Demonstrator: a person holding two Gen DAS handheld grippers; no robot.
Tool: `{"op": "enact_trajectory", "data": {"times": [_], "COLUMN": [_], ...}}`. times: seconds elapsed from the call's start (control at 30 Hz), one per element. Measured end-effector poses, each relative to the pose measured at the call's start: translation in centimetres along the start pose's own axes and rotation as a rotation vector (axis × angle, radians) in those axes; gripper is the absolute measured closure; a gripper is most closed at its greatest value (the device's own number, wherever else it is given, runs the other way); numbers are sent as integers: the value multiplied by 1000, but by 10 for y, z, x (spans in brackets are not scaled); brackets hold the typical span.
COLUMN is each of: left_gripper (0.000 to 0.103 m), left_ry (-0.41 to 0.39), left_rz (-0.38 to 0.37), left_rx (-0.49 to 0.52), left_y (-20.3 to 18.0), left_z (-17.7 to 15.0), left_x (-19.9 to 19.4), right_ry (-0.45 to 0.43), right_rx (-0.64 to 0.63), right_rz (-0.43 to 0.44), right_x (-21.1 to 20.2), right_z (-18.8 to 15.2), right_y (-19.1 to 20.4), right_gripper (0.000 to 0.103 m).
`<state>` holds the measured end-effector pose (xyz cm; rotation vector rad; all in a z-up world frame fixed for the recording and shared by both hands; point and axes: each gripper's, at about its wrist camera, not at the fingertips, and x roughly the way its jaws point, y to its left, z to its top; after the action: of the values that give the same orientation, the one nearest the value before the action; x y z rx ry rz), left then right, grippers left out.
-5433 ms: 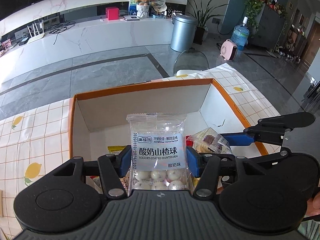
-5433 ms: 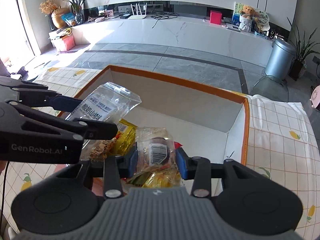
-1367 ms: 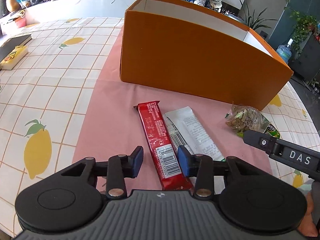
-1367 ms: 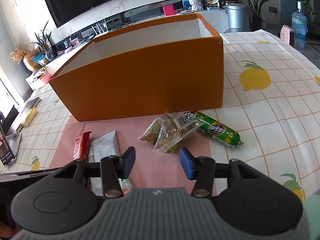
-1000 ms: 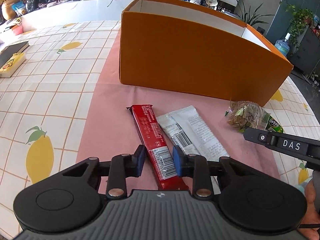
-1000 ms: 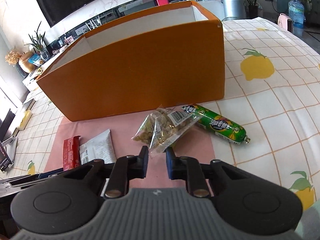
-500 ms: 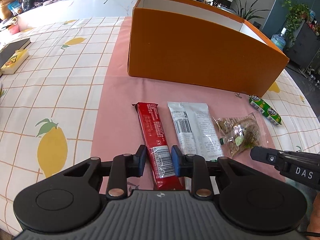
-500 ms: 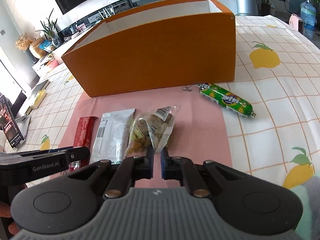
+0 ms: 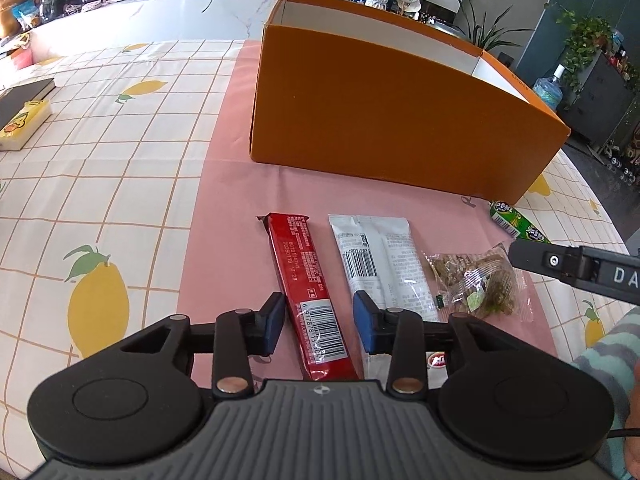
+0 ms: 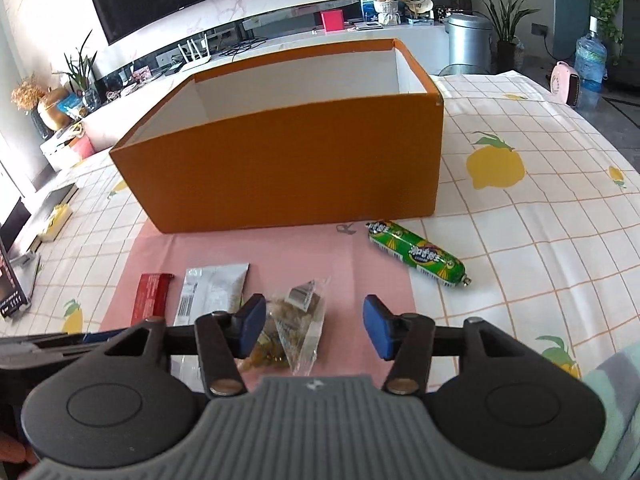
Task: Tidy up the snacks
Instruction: 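Grasp the red snack bar with left tool while right tool grasps the clear nut packet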
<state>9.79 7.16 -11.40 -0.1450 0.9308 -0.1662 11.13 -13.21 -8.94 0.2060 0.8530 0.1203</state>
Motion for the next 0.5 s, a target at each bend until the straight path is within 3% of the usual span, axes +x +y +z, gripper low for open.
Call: {"op": "enact_trajectory", "data": {"times": [0.03,0.23,0.5], "left_gripper": [58,58,58], "left_ry": [-5,-18,-10], "left_rz": [0,-18,-28], "left_rx": [0,-8,-42], "left_y": [0,1,5], "left_z": [0,2,2], "left_x": [0,3,6], "right_ry": [4,67,91], "right_rx": [13,142,177], "right_rz": [-1,20,87], "right_x": [4,28,37], "right_z": [2,5,3], "right_y": [0,-15,-15], "right_gripper": [40,37,40]}}
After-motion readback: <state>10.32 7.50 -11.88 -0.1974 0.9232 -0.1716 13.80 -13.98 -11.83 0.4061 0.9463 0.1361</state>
